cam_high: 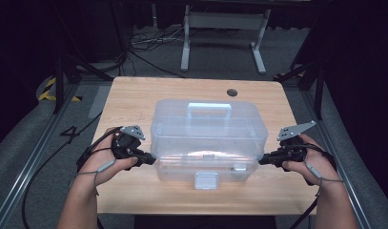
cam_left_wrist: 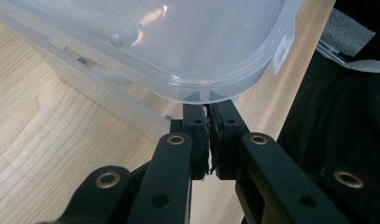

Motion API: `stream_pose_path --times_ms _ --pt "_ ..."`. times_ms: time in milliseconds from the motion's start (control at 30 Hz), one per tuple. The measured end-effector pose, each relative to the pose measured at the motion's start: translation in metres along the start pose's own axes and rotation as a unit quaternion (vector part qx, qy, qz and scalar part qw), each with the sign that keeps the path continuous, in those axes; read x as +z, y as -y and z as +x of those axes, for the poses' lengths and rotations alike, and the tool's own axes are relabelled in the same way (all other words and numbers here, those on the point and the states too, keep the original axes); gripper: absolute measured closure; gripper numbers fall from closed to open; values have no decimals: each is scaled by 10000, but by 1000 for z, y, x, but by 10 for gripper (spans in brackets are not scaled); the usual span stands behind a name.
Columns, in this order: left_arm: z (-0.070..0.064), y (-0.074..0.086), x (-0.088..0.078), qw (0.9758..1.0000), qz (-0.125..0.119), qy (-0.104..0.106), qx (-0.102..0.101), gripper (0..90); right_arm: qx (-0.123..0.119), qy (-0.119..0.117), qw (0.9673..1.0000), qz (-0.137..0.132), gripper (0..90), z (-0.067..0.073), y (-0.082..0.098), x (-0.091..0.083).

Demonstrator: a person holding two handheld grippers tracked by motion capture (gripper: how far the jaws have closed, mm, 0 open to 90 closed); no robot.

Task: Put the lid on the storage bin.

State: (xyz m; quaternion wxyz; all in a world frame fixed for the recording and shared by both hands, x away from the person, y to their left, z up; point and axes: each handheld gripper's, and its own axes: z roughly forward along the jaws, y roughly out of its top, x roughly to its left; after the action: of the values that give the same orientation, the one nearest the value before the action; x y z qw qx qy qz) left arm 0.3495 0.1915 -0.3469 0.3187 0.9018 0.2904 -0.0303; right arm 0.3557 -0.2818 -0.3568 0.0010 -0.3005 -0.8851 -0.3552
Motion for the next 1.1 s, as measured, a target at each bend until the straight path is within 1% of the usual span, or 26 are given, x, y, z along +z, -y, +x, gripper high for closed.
stream_pose_path --times_ms 267,367,700,867,967,1100 --pt "1 2 2 9999 125 44 6 860 -43 -8 9999 157 870 0 1 2" --pt "1 2 3 9999 126 34 2 861 -69 1 9998 209 872 1 1 2" --pt "2 3 5 9995 306 50 9 870 -141 -83 9991 392 879 1 3 5" --pt "3 4 6 9993 363 89 -5 880 -152 -103 9989 434 878 0 3 5" --pt "4 4 8 9990 447 78 33 880 -181 -120 9985 505 878 0 4 6" --pt "4 4 8 9987 495 72 28 880 -217 -133 9981 557 879 1 4 7"
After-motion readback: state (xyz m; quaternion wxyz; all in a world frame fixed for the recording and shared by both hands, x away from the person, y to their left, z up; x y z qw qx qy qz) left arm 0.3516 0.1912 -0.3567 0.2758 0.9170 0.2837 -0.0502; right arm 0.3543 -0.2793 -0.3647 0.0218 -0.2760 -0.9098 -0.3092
